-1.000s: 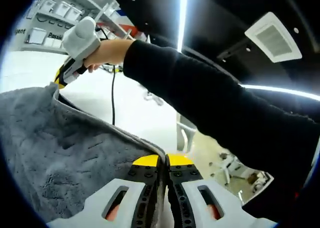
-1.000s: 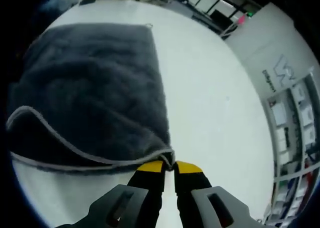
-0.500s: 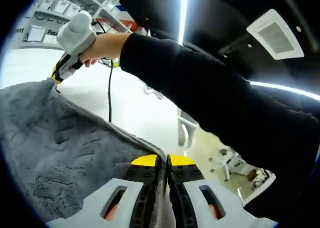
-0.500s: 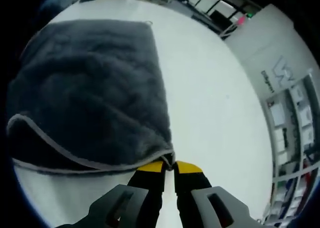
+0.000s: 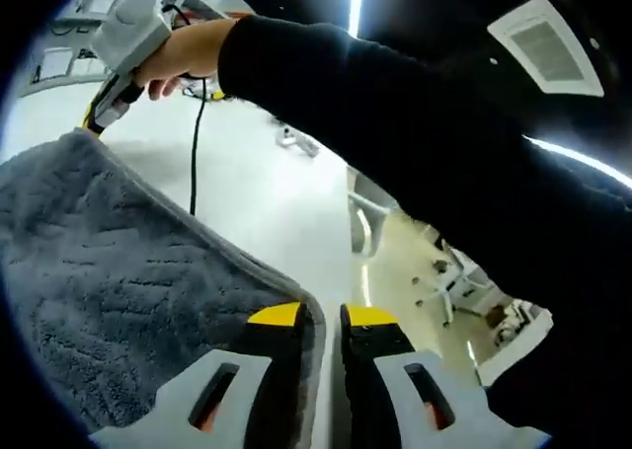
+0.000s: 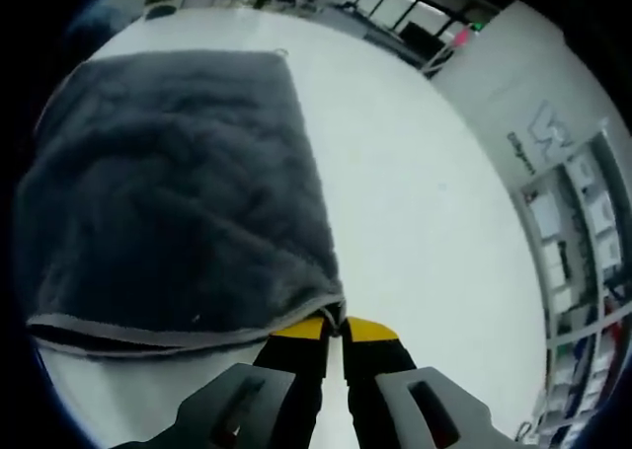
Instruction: Open the folded towel by lifting each exposed corner and separating the folded layers until the towel lies flat within the target outline without major curled edges
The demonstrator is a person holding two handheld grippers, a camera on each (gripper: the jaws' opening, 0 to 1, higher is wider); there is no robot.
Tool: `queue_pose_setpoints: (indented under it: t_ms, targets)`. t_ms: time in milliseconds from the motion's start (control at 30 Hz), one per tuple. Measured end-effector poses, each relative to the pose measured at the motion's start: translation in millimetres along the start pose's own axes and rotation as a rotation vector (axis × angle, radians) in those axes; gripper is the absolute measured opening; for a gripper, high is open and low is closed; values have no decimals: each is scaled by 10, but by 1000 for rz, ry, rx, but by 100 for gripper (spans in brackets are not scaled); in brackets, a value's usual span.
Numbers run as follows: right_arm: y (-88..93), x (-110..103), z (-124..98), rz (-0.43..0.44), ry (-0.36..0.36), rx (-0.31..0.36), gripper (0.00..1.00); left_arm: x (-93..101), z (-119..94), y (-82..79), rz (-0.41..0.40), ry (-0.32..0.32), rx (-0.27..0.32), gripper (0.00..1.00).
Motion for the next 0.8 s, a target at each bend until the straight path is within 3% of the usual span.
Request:
queue_pose_setpoints:
  t_ms: [567,733,800]
  targets:
    - [4,-13,6,6,8,-5,1,-4,16,6,39,-34,7,17]
    - [12,-7,9,41,15,4,2,27,17,4,50,-28,4,24]
    - [6,1,11,35,17,-3,2,77,16,-2,55,-14,-3,32]
Point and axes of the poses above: the point that each gripper's makers call its tool centre point, and the gripper's own axes: z roughly forward along the fingers, x roughly to its right, y roughly out of its underside, the point moved 8 cm from there along -z, roughly backward along the fingers, and after that the axes turned 5 degrees about -y, right-handed, at the moved point
